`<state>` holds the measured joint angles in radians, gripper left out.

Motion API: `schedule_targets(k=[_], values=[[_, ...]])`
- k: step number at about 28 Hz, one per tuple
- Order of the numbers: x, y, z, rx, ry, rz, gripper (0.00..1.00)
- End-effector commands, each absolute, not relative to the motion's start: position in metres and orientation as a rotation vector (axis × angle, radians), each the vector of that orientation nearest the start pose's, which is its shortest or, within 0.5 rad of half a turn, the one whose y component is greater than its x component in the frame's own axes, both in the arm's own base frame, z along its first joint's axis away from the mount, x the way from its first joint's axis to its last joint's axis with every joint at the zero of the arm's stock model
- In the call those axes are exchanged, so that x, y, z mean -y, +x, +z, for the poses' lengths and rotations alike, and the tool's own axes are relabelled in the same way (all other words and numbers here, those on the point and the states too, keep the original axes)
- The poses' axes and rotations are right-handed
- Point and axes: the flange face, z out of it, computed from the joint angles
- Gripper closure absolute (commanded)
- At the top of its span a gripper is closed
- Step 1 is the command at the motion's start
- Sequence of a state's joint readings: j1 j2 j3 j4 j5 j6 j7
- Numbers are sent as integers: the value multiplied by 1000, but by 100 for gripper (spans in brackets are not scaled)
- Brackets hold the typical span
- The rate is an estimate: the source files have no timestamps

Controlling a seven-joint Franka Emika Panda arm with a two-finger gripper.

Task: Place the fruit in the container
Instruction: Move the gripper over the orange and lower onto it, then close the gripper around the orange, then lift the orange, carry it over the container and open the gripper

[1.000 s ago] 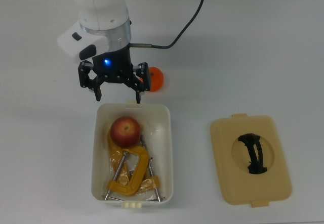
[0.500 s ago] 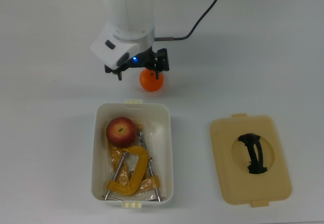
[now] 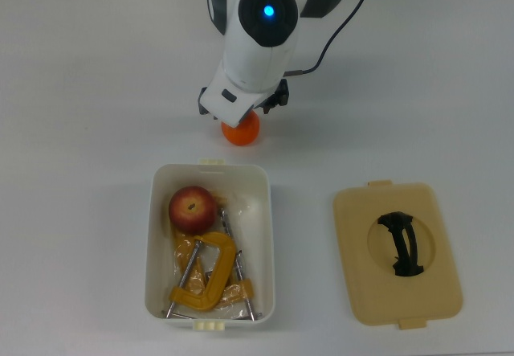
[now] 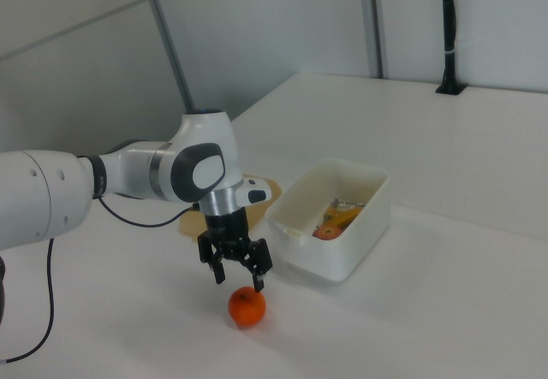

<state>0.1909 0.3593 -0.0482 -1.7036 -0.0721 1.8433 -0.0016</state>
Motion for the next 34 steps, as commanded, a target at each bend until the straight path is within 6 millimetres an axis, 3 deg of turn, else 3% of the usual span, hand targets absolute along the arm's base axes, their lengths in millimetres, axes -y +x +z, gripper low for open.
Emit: schedule_targets(k=[1,3,9,13,19,23,24,28,29,33,34], values=[[-83,610,351,342,-3220,423,0],[-83,610,337,367,-3236,458,0],[-83,613,323,383,-3250,474,0],[-83,614,319,394,-3259,485,0],[-99,618,317,435,-3254,413,0],[-99,621,317,441,-3258,372,23],[-100,624,313,440,-3259,352,37],[-102,631,316,438,-3262,314,69],[-102,631,316,438,-3262,314,84],[-103,633,323,436,-3260,296,99],[-104,636,335,425,-3258,266,99]])
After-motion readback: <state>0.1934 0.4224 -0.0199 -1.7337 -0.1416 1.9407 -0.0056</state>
